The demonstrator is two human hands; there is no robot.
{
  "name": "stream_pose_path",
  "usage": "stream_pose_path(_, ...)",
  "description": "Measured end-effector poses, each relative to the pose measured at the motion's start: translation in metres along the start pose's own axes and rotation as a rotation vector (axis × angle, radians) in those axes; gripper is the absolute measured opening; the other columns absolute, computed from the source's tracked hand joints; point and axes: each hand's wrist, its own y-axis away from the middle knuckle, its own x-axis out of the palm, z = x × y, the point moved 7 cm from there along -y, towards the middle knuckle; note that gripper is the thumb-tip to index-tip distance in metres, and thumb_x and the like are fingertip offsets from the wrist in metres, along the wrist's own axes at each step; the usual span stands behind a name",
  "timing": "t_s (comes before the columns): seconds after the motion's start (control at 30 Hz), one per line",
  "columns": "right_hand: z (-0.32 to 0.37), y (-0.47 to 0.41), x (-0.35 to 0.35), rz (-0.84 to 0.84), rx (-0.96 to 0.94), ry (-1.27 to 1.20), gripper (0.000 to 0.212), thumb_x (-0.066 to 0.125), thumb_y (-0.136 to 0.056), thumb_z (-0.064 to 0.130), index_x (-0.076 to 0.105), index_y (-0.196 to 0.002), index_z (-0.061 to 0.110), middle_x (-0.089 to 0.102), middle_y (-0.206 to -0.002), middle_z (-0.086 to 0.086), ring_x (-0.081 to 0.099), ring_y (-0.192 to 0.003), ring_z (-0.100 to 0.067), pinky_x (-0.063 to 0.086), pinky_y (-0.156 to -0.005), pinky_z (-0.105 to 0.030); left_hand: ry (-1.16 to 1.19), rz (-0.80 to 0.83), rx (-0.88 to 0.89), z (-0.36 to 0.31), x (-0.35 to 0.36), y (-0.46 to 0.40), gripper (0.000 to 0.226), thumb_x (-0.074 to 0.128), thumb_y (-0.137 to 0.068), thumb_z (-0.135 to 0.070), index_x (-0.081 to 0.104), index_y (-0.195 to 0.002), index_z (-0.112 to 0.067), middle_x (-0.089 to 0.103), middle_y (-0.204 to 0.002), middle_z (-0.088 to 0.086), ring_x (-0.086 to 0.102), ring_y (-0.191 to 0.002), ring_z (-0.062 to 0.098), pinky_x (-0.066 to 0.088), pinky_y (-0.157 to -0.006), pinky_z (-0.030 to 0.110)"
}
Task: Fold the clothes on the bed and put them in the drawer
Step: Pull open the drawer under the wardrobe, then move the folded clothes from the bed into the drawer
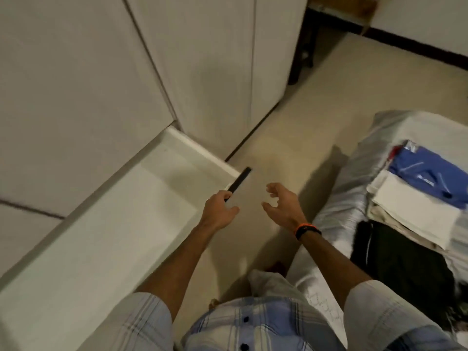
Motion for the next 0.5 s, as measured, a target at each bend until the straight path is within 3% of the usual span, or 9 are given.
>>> stream_pose_path(0.2,-0.080,-0.011,-0.095,-0.191,0.173,-0.121,0.046,0.071,-0.085,0.016,0.055,-0.127,0.008,0.064,-0.120,-0.006,0.061,-0.107,-0.020,0.050,-0.094,-0.035,-0.120,0.152,0.143,-0.114,0.077,-0.066,0.054,0.074,-0.086,-0.026,0.054,-0.133,-0.009,0.058,-0.134,0.008,0.059,-0.117,0.023,0.047,-0.097,0.031)
stream_pose_path(0.5,-0.232,0.072,-0.195,-0.511,0.584,-0.298,0.047,0.071,-0.085,0.020,0.057,-0.129,0.011,0.066,-0.120,-0.006,0.064,-0.107,-0.021,0.052,-0.095,-0.033,-0.352,0.505,0.401,-0.260,0.273,-0.080,0.051,0.077,-0.084,-0.025,0.059,-0.128,-0.007,0.064,-0.126,0.008,0.063,-0.109,0.022,0.047,-0.092,0.027)
